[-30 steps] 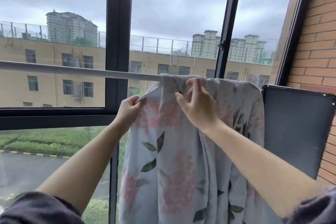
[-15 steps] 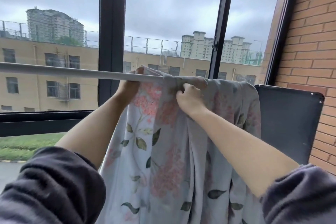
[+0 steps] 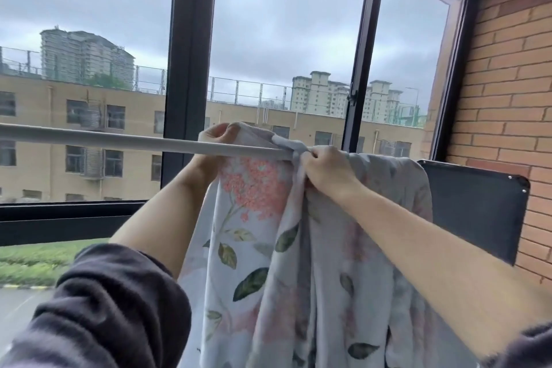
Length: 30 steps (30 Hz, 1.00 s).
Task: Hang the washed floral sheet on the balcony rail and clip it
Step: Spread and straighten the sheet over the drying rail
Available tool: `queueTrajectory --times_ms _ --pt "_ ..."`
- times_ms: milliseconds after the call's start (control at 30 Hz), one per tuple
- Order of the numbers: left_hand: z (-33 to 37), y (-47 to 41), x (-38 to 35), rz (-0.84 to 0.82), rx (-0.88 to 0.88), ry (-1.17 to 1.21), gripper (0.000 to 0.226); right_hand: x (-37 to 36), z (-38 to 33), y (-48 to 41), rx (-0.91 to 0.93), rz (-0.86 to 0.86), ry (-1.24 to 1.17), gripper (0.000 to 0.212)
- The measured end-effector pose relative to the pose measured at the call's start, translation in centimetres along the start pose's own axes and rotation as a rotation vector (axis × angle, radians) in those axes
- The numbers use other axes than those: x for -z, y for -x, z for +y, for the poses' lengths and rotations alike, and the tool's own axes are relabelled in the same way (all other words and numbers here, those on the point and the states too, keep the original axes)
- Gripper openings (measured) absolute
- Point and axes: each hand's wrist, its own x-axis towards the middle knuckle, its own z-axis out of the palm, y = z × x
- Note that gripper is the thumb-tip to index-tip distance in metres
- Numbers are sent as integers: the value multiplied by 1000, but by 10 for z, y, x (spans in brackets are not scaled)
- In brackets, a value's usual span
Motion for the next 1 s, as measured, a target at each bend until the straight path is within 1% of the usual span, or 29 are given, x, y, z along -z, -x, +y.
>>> queueTrajectory --times_ms 67,133,167,200,233,267,300,333,400,433,467,500,533,567,600,633,733,800,833,867,933,967,1000 --pt "-2 -4 2 -2 -12 -5 16 25 6 -24 -161 80 -321 29" --pt "-2 -5 -3 -11 -6 -20 18 43 12 -47 -335 56 -604 23" --pt "-1 -6 -6 -19 -7 -13 19 50 11 -55 -387 21 -672 23" --pt "0 -8 -9 -26 -12 -5 20 55 12 -62 -407 -19 -656 23" --pt "0 -9 -10 -22 -22 -13 19 59 12 -69 -396 -40 -586 22" --pt "1 -11 -9 -1 -28 -19 19 64 11 -73 -342 -51 -451 20" --pt "1 -13 -7 24 -35 -21 19 69 11 -76 -245 -39 -274 18" --pt "1 -14 -5 40 -37 -7 18 76 9 -76 -94 -6 -54 19" --pt "1 -18 1 48 -39 18 17 88 7 -71 310 63 389 22" --pt "3 -19 3 53 -43 19 17 94 5 -67 473 62 582 30" --pt "3 -20 6 63 -47 15 18 97 3 -64 590 46 767 41" --pt "4 -22 9 79 -57 7 18 99 3 -64 686 38 931 52" --pt "4 -22 12 95 -64 1 18 99 7 -66 730 25 1044 54" --pt "5 -22 13 105 -72 -8 17 98 8 -67 743 30 1069 47" --pt "5 -22 14 109 -79 -23 16 96 8 -69 716 18 972 37" --pt "5 -23 15 110 -86 -40 16 95 4 -68 646 -5 777 34" --pt "6 -22 20 145 -75 -144 18 84 -18 -69 387 -108 55 39" --pt "7 -18 28 122 -46 -332 25 77 -37 -61 267 -231 -207 41" --pt "8 -13 32 96 -13 -487 32 71 -45 -56 225 -303 -302 40" --pt "10 -5 34 72 55 -643 35 64 -52 -53 181 -358 -392 36" --pt "19 19 32 1 320 -923 33 50 -61 -49 122 -407 -489 32" --pt "28 35 31 -87 462 -1027 34 43 -66 -47 121 -440 -482 30" --pt "38 50 31 -206 584 -1066 36 37 -71 -45 135 -495 -450 29"
